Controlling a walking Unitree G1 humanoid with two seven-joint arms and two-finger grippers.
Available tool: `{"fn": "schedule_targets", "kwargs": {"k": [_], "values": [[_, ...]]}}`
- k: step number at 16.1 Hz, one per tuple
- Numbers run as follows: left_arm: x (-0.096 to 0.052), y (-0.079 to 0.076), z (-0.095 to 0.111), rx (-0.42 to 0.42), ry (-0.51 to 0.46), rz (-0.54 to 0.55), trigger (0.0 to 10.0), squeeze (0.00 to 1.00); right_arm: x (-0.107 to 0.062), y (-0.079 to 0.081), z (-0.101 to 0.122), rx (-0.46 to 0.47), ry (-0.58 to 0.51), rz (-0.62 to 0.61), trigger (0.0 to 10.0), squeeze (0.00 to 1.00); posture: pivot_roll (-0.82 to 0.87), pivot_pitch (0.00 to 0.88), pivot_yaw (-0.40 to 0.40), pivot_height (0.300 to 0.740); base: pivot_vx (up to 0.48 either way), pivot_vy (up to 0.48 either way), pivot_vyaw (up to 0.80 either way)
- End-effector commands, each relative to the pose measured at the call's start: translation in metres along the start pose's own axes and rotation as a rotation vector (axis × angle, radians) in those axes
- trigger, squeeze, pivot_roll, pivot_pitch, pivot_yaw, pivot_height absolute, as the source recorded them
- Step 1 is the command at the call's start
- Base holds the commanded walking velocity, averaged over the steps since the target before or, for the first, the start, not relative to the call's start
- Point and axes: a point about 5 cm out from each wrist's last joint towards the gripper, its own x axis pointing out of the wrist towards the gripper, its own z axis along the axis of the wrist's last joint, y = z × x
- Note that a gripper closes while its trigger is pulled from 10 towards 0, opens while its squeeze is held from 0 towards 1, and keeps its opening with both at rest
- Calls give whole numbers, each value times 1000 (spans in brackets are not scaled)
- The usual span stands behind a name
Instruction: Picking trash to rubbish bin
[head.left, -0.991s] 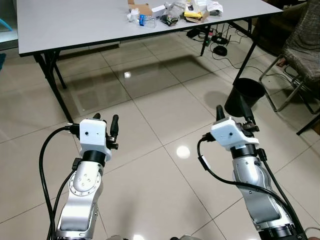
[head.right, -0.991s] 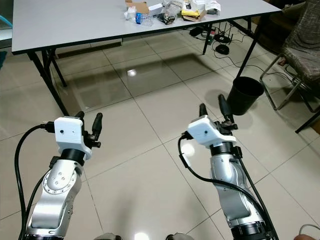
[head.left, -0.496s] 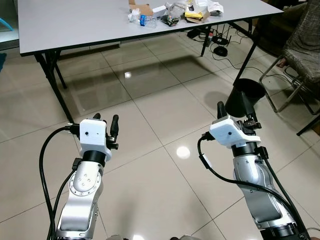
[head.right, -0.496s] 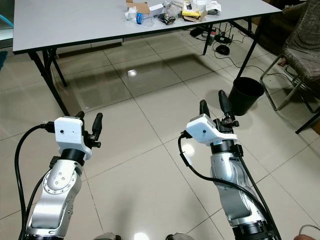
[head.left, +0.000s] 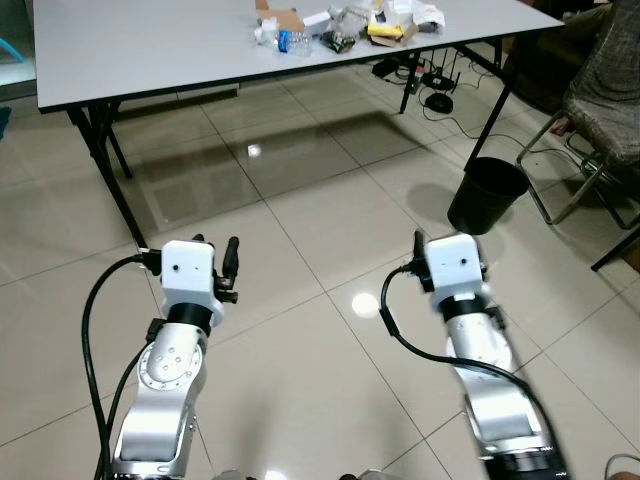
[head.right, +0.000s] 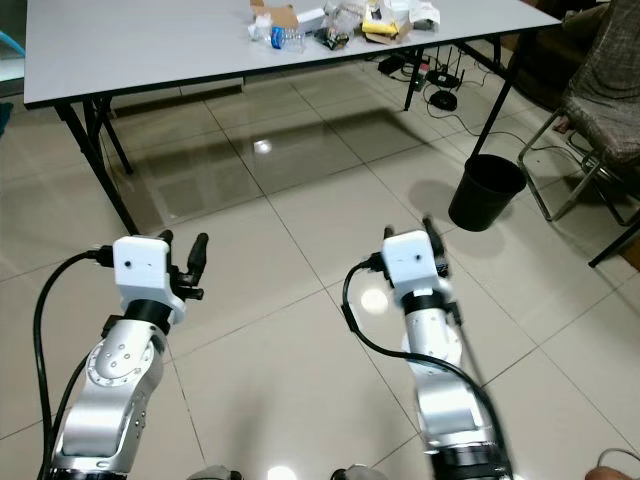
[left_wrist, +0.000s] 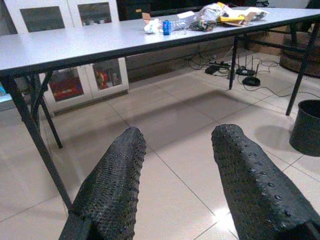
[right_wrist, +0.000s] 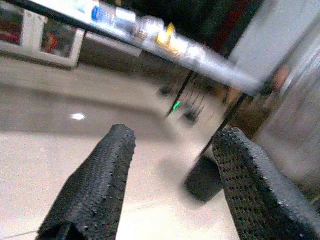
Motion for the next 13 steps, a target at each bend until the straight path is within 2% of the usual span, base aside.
{"fn": "schedule_targets", "kwargs": {"k": [1, 3, 7, 9, 10, 11, 12, 13], "values": [[1, 0, 0, -4, 7, -5, 10000, 0, 0, -3, -6, 74, 48, 8, 10000, 0, -17, 82, -63, 740, 0, 0, 0], [1, 2, -1, -8, 16, 7, 10000, 0, -2, 6, -5, 138, 45, 113, 10000, 0, -15, 71, -61, 740, 0, 0, 0], [4, 0, 2, -7, 6, -1, 10000, 0, -4, 7, -3, 220, 33, 149, 10000, 0, -13, 55, -61, 740, 0, 0, 0], [7, -1, 12, -10, -53, -16, 10000, 0, -6, 7, 12, 287, -80, 185, 10000, 0, -12, 50, -61, 740, 0, 0, 0], [6, -3, 20, -67, -103, -42, 10000, 0, -9, 6, 19, 313, -148, 195, 10000, 0, -12, 52, -61, 740, 0, 0, 0], [5, -5, 27, -79, -144, -60, 10000, 0, -11, 5, 21, 309, -178, 201, 10000, 0, -13, 53, -62, 740, 0, 0, 0], [4, -8, 28, 46, -152, -89, 10000, 0, -11, 3, 16, 269, -156, 188, 10000, 0, -10, 54, -65, 740, 0, 0, 0], [4, -8, 28, 105, -150, -90, 10000, 0, -11, 2, 14, 252, -153, 187, 10000, 0, -9, 53, -65, 740, 0, 0, 0]]}}
